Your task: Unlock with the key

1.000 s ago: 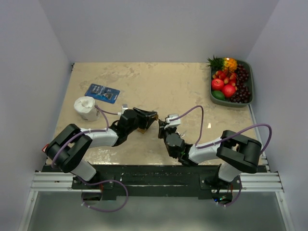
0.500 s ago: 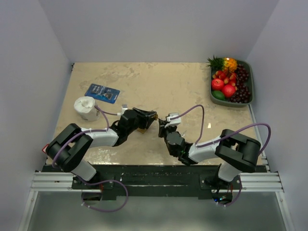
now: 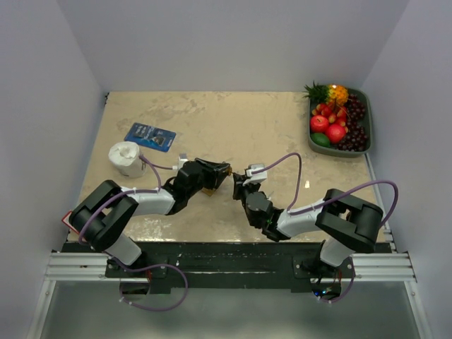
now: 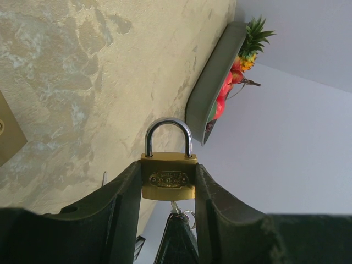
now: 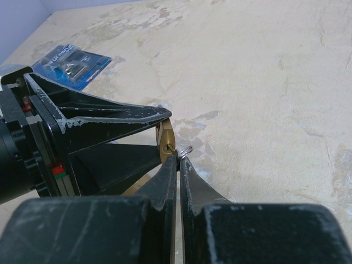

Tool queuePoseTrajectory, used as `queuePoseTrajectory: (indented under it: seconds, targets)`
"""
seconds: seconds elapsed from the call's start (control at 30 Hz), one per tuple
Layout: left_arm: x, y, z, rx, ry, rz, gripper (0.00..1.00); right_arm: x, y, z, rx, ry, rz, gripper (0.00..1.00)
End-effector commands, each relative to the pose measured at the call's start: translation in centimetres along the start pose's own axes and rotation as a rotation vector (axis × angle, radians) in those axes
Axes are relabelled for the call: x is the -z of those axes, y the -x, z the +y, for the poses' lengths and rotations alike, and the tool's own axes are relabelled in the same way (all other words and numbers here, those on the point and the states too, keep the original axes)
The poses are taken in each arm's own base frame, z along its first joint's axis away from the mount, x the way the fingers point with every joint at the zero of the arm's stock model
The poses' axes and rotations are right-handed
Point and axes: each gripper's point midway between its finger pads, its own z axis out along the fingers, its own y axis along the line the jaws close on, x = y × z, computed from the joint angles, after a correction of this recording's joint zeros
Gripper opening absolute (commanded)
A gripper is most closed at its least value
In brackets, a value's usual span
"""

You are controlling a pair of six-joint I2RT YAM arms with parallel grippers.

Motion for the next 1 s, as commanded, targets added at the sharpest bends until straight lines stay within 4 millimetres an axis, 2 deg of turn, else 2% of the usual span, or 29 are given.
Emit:
queuePoseTrajectory:
  seconds: [0.0, 0.97]
  targets:
    - [1.3, -4.6, -2.5, 0.009, -0.09, 0.182, 0.0, -0.5, 0.6, 1.9, -0.091, 0.067, -0.016, 0.0]
    - [1.5, -4.8, -3.2, 0.022, -0.112, 0.193, 0.0, 0.1, -1.6, 1.0, -0.096, 0.052, 0.036, 0.0]
